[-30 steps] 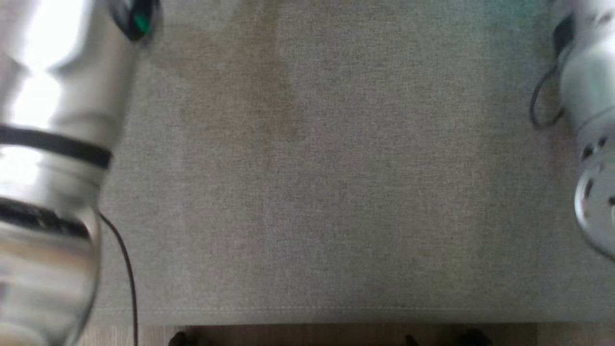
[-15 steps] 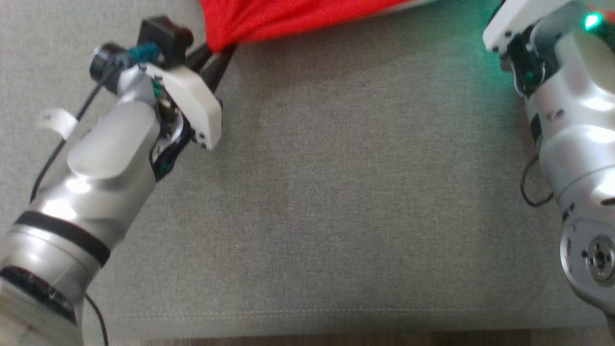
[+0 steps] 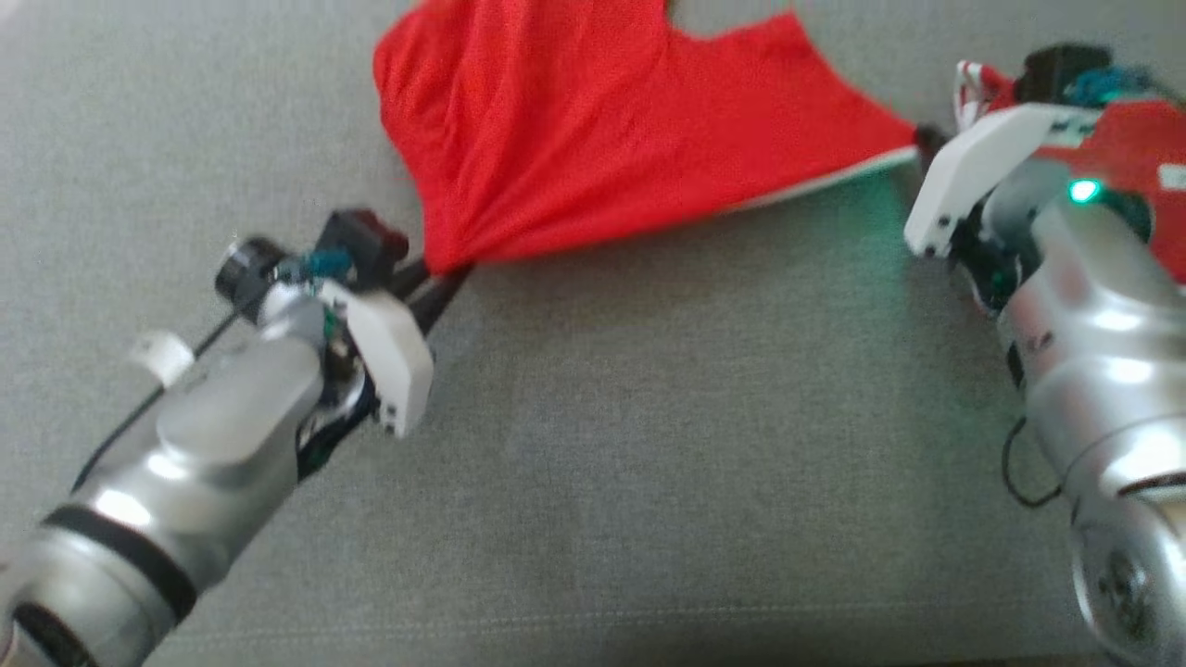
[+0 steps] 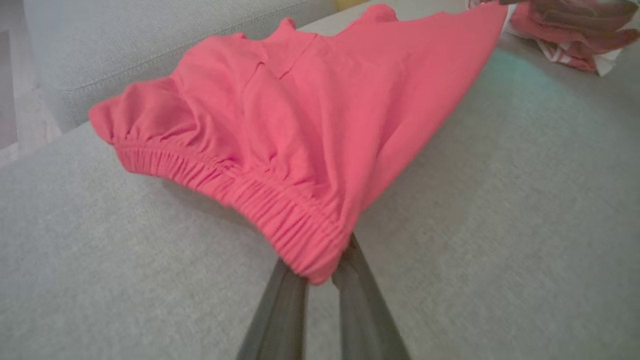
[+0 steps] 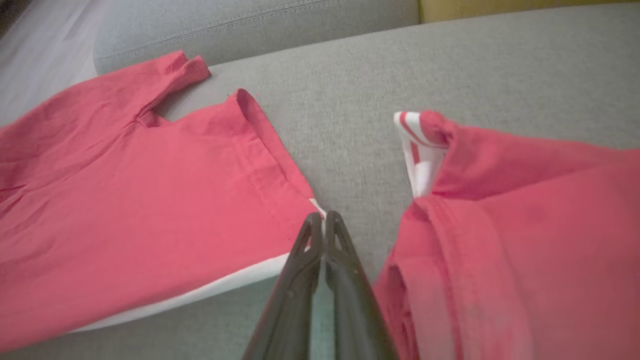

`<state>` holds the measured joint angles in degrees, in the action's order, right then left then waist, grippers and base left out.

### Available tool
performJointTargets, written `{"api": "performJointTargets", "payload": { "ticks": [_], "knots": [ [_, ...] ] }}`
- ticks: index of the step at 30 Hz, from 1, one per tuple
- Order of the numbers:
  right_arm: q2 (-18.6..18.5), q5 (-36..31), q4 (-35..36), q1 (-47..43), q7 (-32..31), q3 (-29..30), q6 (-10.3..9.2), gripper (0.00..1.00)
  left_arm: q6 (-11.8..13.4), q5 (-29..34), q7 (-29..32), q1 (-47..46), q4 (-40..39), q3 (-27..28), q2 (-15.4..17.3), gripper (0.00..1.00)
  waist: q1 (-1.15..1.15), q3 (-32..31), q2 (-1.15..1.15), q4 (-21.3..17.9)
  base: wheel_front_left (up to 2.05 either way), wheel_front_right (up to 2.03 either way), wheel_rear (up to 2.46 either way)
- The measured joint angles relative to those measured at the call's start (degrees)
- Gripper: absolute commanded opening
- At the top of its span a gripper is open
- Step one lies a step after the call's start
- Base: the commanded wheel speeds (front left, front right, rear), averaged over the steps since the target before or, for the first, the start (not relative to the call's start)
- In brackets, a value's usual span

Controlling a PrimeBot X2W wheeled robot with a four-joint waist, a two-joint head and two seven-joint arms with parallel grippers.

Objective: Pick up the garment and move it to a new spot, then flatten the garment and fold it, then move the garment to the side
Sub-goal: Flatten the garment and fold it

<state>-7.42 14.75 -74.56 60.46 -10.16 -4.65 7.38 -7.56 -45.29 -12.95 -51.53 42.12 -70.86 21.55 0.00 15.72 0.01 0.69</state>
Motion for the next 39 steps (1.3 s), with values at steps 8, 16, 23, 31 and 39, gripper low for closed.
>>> {"api": "performJointTargets", "payload": {
  "ticks": [8, 16, 23, 31, 39],
  "knots": [
    [-1.05, 7.83, 5.95, -7.7, -7.05, -6.95, 0.0, 0.0, 0.0, -1.72, 1.54, 6.33, -4.93, -2.35, 3.47, 0.0, 0.0, -5.71, 0.0, -0.95, 0.0, 0.0, 0.0],
    [-6.32, 16.67, 15.61, -18.06, -16.19, -13.57, 0.0, 0.0, 1.37, -2.85, 6.17, 14.34, -16.86, -3.2, 7.7, 0.0, 0.0, -11.84, 0.0, -1.85, 0.0, 0.0, 0.0],
    [-11.71, 22.1, 25.91, -26.31, -23.07, -15.13, 0.0, 0.0, 4.89, -4.6, 11.59, 20.65, -31.05, -4.24, 11.56, 0.0, 0.0, -15.31, 0.0, -2.74, 0.0, 0.0, 0.0],
    [-13.6, 22.17, 37.2, -31.58, -27.35, -10.23, 0.0, 0.0, 9.16, -4.89, 13.03, 21.89, -38.86, -3.38, 14.68, 0.0, 0.0, -14.26, 0.0, -2.17, 0.0, 0.0, 0.0],
    [-12.56, 17.24, 44.3, -31.33, -30.43, -3.57, 0.0, 0.0, 10.1, -5.9, 12.82, 20.0, -40.43, -0.58, 14.86, 0.0, 0.0, -11.96, 0.0, 0.25, 0.0, 0.0, 0.0]
  ]
}}
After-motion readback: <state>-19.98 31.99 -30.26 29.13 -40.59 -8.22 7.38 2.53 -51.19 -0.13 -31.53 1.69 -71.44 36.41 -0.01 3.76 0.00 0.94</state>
